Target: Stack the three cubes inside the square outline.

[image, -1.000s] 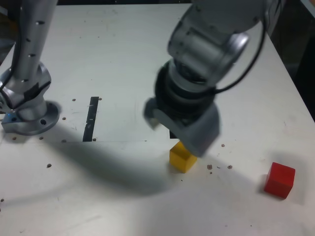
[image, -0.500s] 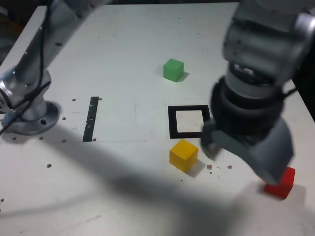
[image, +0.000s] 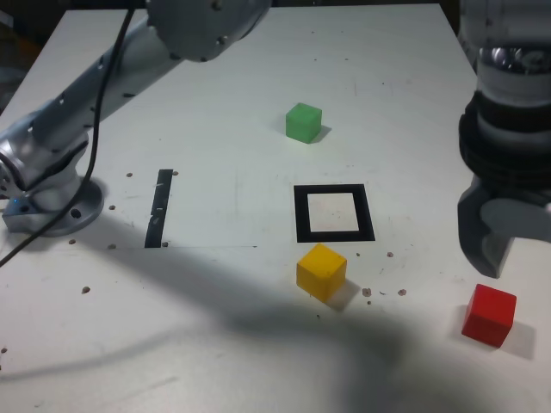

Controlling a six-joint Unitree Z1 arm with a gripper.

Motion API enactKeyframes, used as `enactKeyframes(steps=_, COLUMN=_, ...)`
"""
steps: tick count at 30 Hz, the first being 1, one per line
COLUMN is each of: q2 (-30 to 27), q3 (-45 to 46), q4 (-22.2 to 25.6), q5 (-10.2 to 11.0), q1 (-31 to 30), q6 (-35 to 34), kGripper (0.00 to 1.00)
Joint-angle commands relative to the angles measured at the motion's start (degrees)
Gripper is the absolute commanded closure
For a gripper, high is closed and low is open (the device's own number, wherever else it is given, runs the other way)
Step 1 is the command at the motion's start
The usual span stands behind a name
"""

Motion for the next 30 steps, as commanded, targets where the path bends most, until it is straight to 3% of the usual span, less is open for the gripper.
enactKeyframes(steps=1, q2=0.96, q3=1.92, q4=0.77, q5=-0.64, q1=0.71, q6=-0.53, kGripper=0.08)
enactKeyframes(steps=10, q2=2.43, q3=9.39, q4=0.70, q5=-4.27, q1=2.76, q6=-1.06, kGripper=0.09)
enactKeyframes(steps=21, q2=8.28, q3=5.90, q4=0.17, q5=-5.96, q1=3.15, q6=-1.06, kGripper=0.11)
enactKeyframes(steps=26, q2=9.26, q3=5.64, q4=0.06, q5=-5.69, q1=3.22, q6=-1.57, kGripper=0.18)
enactKeyframes(steps=30, q2=9.76, q3=5.24, q4=0.14, q5=-5.34, q1=3.36, q6=-1.94, kGripper=0.31)
